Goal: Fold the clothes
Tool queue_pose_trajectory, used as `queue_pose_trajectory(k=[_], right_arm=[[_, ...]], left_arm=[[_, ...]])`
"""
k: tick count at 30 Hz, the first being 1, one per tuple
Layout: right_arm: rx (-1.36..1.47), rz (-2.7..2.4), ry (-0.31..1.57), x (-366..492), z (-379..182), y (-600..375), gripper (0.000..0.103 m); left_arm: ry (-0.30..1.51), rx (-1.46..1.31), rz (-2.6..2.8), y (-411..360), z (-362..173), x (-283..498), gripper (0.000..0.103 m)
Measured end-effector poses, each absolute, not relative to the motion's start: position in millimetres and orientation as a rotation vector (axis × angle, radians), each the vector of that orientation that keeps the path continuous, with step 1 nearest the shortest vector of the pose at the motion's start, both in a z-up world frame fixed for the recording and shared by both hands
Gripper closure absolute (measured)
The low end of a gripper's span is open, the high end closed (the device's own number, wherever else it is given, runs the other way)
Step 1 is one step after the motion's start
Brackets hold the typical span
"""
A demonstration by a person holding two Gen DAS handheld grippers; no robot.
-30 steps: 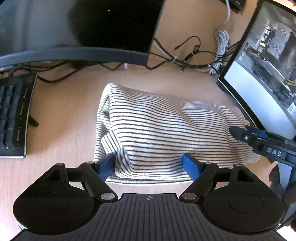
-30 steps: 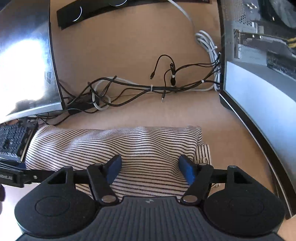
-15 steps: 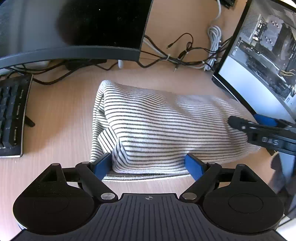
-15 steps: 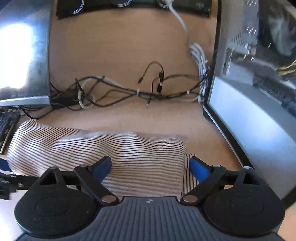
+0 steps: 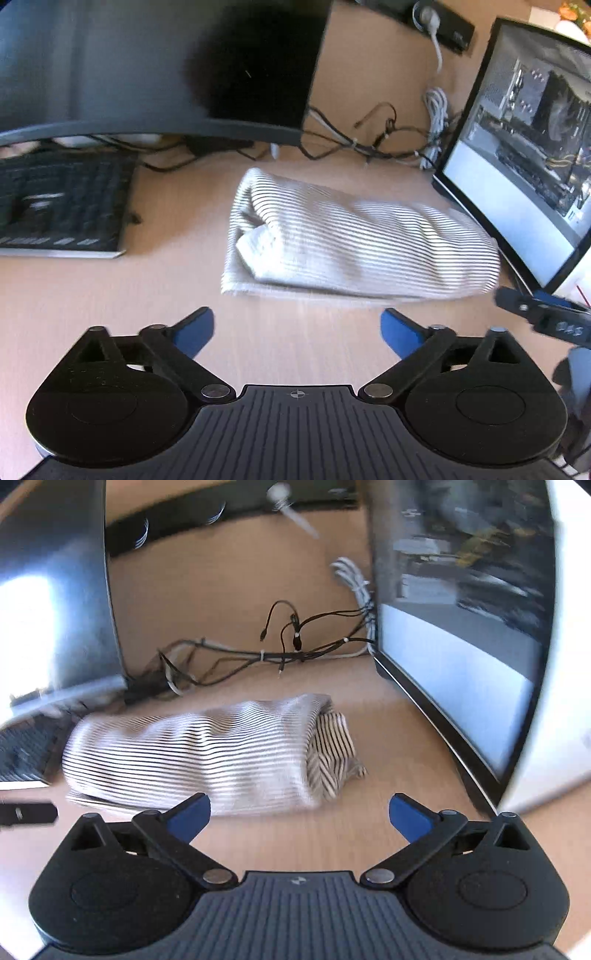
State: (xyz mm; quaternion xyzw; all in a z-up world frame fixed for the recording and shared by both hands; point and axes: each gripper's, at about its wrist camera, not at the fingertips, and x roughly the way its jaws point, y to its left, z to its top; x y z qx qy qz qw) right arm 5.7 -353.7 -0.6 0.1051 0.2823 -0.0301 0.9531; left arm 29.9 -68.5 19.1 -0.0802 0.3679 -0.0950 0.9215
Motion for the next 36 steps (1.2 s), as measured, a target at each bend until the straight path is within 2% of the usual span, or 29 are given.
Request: queue_pose_trajectory(k=[4,7,9,12,16,22,36], right_arm=[[0.260,-0.025,0.507,-52.0,20.9,-319.9,0.000],[0.271,-0.040,0.439,-96.0,31.2,-280.4,0.000],[0.286,-0.057,0.459,-115.8,25.2,-268.5,0.000],[0.219,-0.024,0.477,-127.3,25.9,-266.7,0.000],[0.180,-0.026,0.408,-143.8,38.3,-275.6,0.000],[0.069,0.060,0.377,-162.9,36.2,-276.1,0.000],[0.081,0.055,0.405,-177.0,36.1,-293.6,0.000]], left_arm=[[0.665,-0.164,-0.137,-76.8,35.4,-39.8,0.000],[0.603,-0.122,-0.105,-92.7,43.5,-68.3,0.000],[0.575,-0.075,-0.072,-101.4,49.3,-82.1,0.000],[0.555,-0.036,0.001,-108.0,56.5,-103.2,0.000],[0.562,-0.017,0.037,-114.1,59.7,-128.2,0.000],[0.583,-0.003,0.030,-127.7,56.2,-147.0,0.000],[0.581,0.000,0.025,-147.4,57.6,-159.2,0.000]])
